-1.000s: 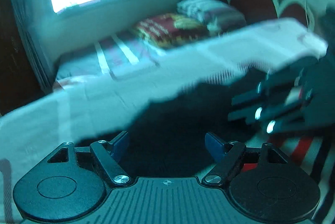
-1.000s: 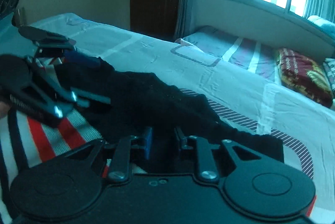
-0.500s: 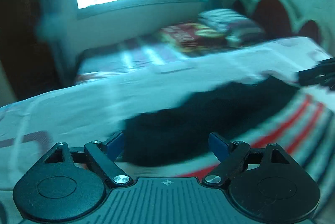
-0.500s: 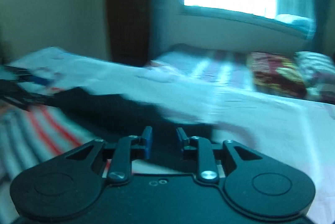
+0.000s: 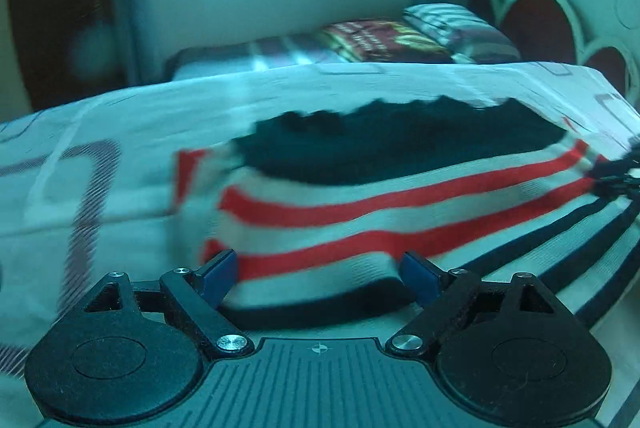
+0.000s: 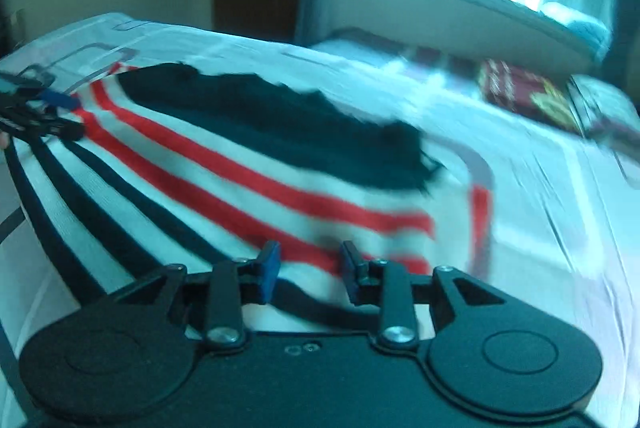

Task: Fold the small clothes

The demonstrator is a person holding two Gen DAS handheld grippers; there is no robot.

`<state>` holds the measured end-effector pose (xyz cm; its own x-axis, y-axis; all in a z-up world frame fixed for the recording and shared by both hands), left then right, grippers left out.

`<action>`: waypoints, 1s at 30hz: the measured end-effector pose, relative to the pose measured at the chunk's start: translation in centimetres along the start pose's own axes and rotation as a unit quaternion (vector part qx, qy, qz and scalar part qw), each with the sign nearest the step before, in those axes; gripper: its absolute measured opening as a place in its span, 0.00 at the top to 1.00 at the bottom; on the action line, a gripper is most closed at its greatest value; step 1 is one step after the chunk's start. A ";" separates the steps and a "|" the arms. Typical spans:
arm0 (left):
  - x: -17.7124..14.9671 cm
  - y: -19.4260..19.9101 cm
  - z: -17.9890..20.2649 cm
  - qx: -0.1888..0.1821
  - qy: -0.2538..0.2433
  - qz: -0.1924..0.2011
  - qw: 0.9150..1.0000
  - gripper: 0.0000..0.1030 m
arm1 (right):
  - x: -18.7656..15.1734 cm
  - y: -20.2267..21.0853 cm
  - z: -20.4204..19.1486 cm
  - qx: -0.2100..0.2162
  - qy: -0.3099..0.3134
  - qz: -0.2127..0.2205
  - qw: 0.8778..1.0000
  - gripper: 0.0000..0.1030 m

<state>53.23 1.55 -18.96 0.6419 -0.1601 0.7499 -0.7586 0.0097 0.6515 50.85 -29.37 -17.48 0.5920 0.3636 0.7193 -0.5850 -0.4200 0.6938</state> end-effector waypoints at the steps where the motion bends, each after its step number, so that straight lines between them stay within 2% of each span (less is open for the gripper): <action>1: 0.1 0.7 0.0 0.006 0.001 0.000 1.000 0.15 | 0.1 0.6 -0.2 -0.006 -0.006 0.005 1.000 0.69; 2: 0.4 1.3 0.3 0.017 -0.002 0.009 1.000 0.15 | 0.5 1.2 -0.8 -0.006 -0.009 0.017 1.000 0.69; 5: 1.2 3.6 3.8 -0.008 -0.019 0.040 0.999 0.15 | 1.7 2.3 -4.8 0.030 -0.004 0.062 0.998 0.69; 8: 1.3 4.6 7.7 -0.030 -0.038 0.046 0.998 0.15 | 1.7 1.1 -9.1 0.057 0.012 0.060 0.996 0.69; 10: 1.1 4.4 9.5 -0.028 -0.046 0.049 0.997 0.15 | 1.4 -0.1 -10.9 0.059 0.020 0.051 0.997 0.69; 13: -0.1 3.7 10.6 -0.018 -0.046 0.033 0.998 0.15 | 0.7 -2.0 -12.6 0.055 0.024 0.035 0.998 0.68; 17: -2.2 3.9 8.9 0.003 -0.055 0.031 0.998 0.15 | -1.1 -0.8 -12.4 0.027 0.044 0.030 0.998 0.70; 20: -3.3 4.8 4.8 0.036 -0.035 0.028 0.998 0.15 | -2.4 1.1 -9.4 -0.003 0.026 0.026 0.999 0.71; 22: -4.2 4.9 2.4 0.035 -0.018 0.019 0.999 0.15 | -4.4 2.8 -7.3 -0.027 0.011 0.012 1.000 0.74; 23: -4.5 4.9 1.8 0.032 -0.018 0.019 0.999 0.15 | -5.2 3.3 -6.3 -0.025 -0.004 0.010 1.000 0.77; 26: -4.1 4.8 2.2 0.044 -0.033 0.016 0.998 0.15 | -5.5 3.5 -5.9 -0.023 -0.022 0.012 0.999 0.77; 30: -3.2 6.2 1.9 0.054 -0.006 0.036 0.998 0.15 | -4.3 5.0 -6.6 -0.035 -0.032 0.040 0.998 0.73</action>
<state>46.29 0.26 -17.50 0.5848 -0.1746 0.7922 -0.8105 -0.0857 0.5794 41.72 -27.55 -16.88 0.5748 0.2771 0.7700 -0.6672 -0.3861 0.6370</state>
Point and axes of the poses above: each gripper's, at about its wrist camera, not at the fingertips, and y roughly against the way its jaws point, z to its right, x to its top, the point moved 8 cm from there along -y, roughly the way its jaws point, and after that the axes turned 11 degrees about x, right-handed, at the moved point
